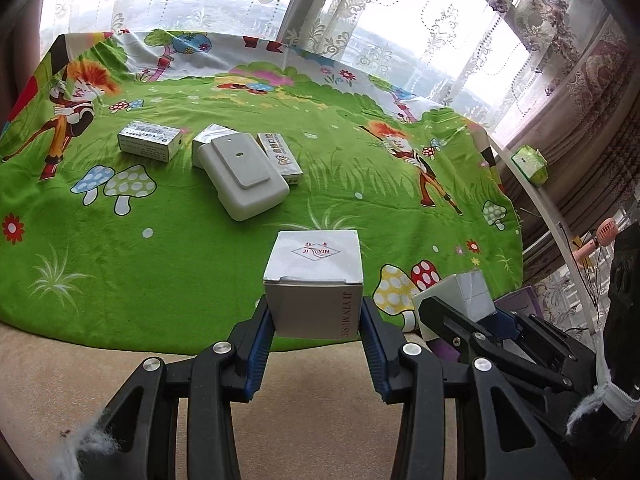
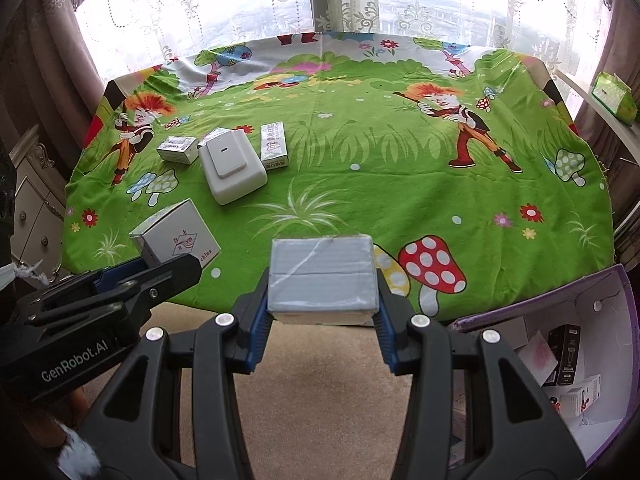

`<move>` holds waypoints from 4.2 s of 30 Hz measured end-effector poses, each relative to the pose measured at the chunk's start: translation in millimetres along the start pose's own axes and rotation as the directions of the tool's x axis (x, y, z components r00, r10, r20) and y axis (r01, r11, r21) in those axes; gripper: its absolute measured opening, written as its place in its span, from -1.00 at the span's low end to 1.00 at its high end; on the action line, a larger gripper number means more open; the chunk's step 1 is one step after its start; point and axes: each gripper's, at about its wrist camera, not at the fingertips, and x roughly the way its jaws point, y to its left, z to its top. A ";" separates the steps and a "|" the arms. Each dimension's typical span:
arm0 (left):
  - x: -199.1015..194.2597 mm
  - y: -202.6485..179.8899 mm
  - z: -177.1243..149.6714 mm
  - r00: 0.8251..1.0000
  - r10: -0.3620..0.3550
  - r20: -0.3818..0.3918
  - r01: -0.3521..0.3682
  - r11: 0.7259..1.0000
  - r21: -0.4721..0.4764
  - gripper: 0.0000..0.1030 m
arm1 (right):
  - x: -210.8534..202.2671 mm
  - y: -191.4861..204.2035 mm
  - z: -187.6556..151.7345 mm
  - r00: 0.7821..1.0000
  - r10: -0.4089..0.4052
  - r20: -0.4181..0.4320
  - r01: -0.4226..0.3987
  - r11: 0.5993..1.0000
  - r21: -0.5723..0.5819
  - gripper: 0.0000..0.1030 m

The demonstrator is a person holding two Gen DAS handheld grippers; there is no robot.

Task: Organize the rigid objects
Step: 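Carry both boxes over the storage box and open both grippers to drop them, then move both open grippers back over the remaining boxes on the bed, then grasp the barcode-labelled white box with the left gripper while the right grasps the white plastic holder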

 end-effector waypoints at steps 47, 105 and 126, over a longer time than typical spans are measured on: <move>30.9 -175.7 -29.8 0.967 -0.206 -0.149 0.249 0.887 0.388 0.34 | -89.8 -218.6 -75.6 0.948 -0.310 -0.075 0.316 0.879 0.357 0.54; 1.7 98.7 71.7 0.977 0.167 0.132 -0.185 0.973 0.136 0.61 | 38.3 22.6 50.9 0.998 -0.014 0.062 0.019 0.996 -0.084 0.84; 50.9 160.0 126.1 0.981 0.187 0.052 -0.191 0.978 0.082 0.62 | 117.2 85.1 90.6 0.993 0.114 -0.016 -0.115 0.961 -0.253 0.80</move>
